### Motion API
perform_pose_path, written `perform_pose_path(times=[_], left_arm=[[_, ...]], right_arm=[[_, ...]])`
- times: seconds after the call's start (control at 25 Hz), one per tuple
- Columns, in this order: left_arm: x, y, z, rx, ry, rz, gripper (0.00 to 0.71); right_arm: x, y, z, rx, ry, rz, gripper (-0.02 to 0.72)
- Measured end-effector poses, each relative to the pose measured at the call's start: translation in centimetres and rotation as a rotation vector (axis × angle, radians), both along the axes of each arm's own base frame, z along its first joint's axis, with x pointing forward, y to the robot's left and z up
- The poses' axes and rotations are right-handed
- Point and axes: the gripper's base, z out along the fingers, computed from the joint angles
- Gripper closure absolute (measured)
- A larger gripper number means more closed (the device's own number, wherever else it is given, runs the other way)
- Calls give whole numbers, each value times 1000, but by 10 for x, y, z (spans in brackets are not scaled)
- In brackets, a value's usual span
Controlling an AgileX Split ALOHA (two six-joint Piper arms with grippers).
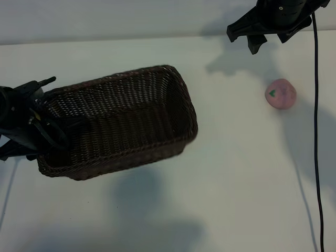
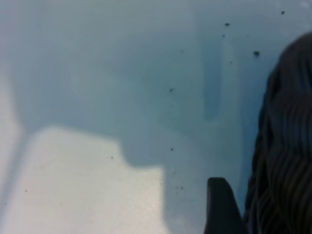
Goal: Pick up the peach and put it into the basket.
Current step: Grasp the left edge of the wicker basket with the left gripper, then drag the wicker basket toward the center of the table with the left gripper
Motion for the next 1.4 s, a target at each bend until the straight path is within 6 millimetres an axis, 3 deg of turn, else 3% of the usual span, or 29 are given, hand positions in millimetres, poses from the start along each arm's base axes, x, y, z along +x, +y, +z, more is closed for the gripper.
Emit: perform_pose_path(times=[1.04,1.4], left_arm=[[-9,-1,62,-77,-230,14,327],[11,-12,101,-140,-313,-70,327]], right_arm=[[0,0,0,-1,0,6,150],[0,0,0,-1,0,6,150]])
